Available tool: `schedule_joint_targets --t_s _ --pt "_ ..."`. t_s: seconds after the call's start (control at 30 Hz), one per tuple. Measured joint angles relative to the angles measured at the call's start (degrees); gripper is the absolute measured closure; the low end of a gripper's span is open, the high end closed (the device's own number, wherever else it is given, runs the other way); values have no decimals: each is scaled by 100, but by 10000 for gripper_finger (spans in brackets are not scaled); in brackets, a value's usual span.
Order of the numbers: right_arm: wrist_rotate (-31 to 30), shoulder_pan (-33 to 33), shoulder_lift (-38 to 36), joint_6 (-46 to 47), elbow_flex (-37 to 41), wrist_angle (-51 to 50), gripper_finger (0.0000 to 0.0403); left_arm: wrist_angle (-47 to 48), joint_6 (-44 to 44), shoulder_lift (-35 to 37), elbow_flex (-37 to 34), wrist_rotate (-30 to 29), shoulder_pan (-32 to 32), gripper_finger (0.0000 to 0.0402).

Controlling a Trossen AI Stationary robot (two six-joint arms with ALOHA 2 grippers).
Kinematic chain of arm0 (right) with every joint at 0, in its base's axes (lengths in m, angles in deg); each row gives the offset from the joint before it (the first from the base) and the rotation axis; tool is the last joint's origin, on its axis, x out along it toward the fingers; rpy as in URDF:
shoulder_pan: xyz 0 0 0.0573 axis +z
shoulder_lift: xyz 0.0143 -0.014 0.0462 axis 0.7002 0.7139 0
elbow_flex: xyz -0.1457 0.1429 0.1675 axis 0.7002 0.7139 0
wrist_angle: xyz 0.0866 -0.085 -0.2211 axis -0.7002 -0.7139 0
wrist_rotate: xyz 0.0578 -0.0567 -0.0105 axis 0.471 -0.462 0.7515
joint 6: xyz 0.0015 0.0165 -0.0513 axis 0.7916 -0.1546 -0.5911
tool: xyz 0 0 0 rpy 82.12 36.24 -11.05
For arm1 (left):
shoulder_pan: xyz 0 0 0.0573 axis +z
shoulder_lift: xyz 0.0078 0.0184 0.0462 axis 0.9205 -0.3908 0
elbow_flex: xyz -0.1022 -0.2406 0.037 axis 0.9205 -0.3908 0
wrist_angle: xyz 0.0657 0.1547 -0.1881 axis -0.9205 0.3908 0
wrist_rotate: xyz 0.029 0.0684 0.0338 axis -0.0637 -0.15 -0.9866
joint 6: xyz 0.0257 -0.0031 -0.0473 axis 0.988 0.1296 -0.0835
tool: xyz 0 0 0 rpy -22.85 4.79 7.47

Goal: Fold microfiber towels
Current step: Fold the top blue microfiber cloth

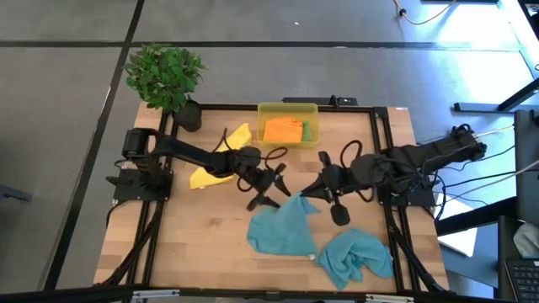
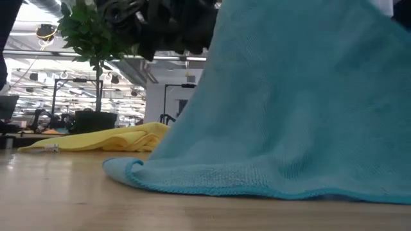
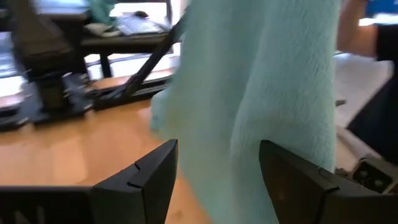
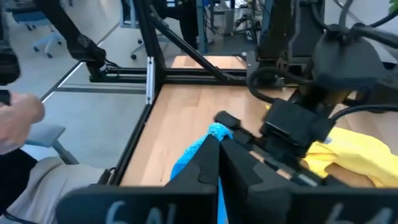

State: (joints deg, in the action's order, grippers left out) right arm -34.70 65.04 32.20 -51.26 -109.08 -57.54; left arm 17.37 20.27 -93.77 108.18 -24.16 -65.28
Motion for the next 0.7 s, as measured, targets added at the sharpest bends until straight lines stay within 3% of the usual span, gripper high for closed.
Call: schedule_joint_targets --t_s 0.2,0.33,0.53,0.7 --pt "48 -126 51 -54 0 -34 399 -18 -42 -99 234 698 -190 185" --pt "48 -126 54 -152 0 76 399 -53 -4 -99 340 827 -370 189" --pt "52 -126 87 -249 0 153 399 -54 567 -99 410 370 -638 195" --pt "96 -126 104 -254 0 159 398 -40 1175 -99 410 -321 -785 250"
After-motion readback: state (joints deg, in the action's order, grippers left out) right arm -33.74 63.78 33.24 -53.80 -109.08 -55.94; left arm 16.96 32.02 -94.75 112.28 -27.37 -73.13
